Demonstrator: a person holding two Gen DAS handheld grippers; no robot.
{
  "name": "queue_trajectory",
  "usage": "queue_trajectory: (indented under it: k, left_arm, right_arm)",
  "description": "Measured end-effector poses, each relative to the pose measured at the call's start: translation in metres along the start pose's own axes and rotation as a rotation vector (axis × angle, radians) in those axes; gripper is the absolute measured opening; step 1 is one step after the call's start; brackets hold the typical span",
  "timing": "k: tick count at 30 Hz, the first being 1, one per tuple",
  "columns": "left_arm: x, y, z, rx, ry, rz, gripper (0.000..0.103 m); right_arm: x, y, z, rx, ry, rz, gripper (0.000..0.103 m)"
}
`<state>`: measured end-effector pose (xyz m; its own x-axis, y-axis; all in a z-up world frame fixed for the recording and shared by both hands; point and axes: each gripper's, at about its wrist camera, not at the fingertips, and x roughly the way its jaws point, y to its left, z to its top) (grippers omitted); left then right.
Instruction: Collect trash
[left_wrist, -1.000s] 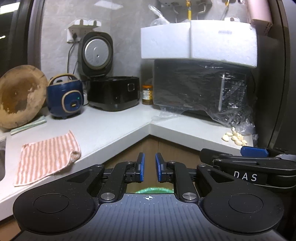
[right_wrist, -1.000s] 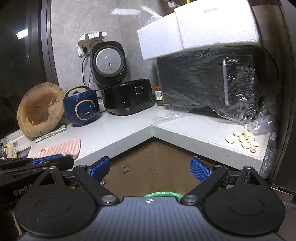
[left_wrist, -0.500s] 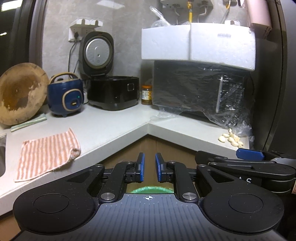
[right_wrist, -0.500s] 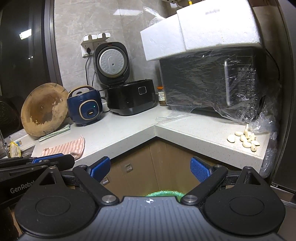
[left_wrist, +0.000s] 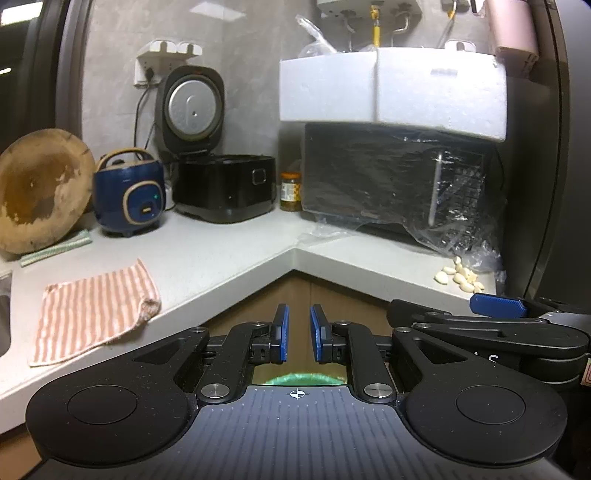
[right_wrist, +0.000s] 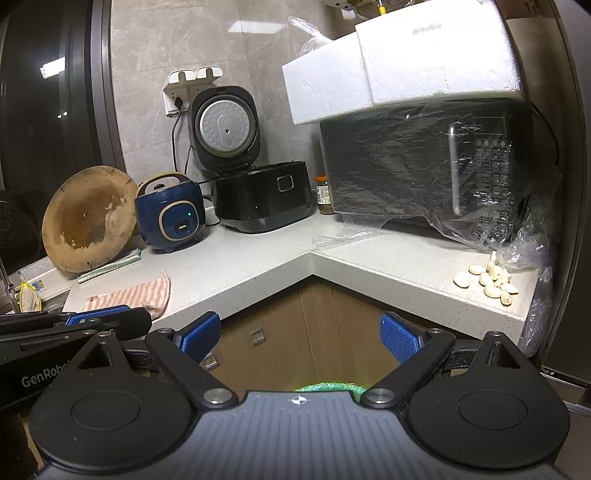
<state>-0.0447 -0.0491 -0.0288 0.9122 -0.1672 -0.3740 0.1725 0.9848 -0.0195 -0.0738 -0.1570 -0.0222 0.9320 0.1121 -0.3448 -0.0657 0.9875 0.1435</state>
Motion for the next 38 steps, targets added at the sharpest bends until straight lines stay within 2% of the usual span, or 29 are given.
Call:
queue_trajectory:
  k: [19,26,33,38]
  left_arm:
    - [-0.001,0.003,0.0,-0.001,-0.003,-0.006,0.016]
    - [0.004,0.005,-0.002,0.004,-0.017,0.026,0.016]
    - [0.024,0.027,-0.005,-0.07,0.021,0.042,0.016]
    - [0.052,0.07,-0.005,-0.207,0.095,0.098,0.016]
  right_arm:
    - [-0.001,0.002,-0.002,-0.008,-0.006,-0.007,0.094]
    - [0.002,0.002,-0.001,-0.014,0.0,-0.003,0.094]
    - [0.014,0.005,-0.001,-0.031,0.004,-0.013,0.094]
    - [0.04,0.003,0.001,-0.023,0.001,0.014,0.094]
